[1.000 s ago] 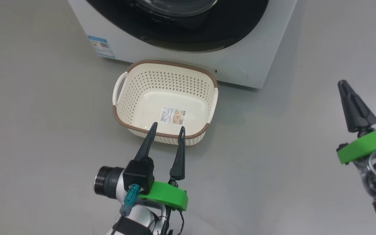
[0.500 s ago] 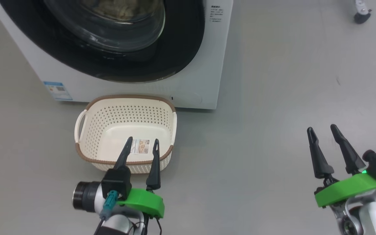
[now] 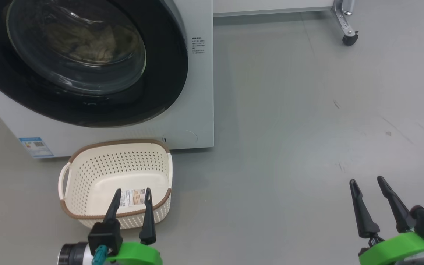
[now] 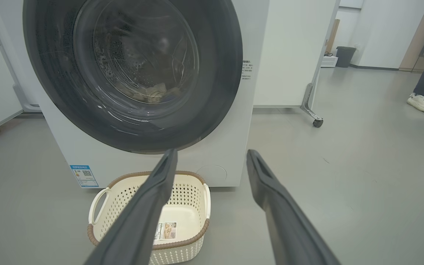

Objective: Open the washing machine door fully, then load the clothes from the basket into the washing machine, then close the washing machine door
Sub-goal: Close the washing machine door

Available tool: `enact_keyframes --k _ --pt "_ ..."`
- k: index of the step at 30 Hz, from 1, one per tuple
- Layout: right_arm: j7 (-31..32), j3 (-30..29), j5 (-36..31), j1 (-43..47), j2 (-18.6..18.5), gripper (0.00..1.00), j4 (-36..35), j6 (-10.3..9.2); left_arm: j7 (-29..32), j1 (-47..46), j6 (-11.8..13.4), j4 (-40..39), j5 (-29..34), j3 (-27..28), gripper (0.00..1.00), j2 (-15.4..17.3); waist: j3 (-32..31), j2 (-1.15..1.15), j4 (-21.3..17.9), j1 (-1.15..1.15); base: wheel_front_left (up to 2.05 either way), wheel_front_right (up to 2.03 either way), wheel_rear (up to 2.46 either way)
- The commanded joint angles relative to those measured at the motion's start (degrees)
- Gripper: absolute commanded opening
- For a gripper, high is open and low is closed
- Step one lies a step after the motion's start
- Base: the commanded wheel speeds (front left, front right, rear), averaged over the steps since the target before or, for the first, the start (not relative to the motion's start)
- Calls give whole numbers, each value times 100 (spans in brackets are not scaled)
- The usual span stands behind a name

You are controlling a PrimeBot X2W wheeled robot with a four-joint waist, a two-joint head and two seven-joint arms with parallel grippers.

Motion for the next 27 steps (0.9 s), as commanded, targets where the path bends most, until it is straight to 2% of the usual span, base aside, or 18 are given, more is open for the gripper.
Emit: enact_keyframes --k 1,9,27 --pt "23 75 -86 -121 -44 100 -292 20 -39 -162 49 -225 -17 243 100 101 -28 0 -32 1 0 0 0" --pt "154 54 -319 67 -1 100 -665 20 -14 -2 126 -396 -21 210 100 150 -54 0 17 1 0 0 0" --pt "237 55 -372 123 29 100 -806 20 20 1 167 -434 -48 116 100 166 -48 0 108 1 0 0 0"
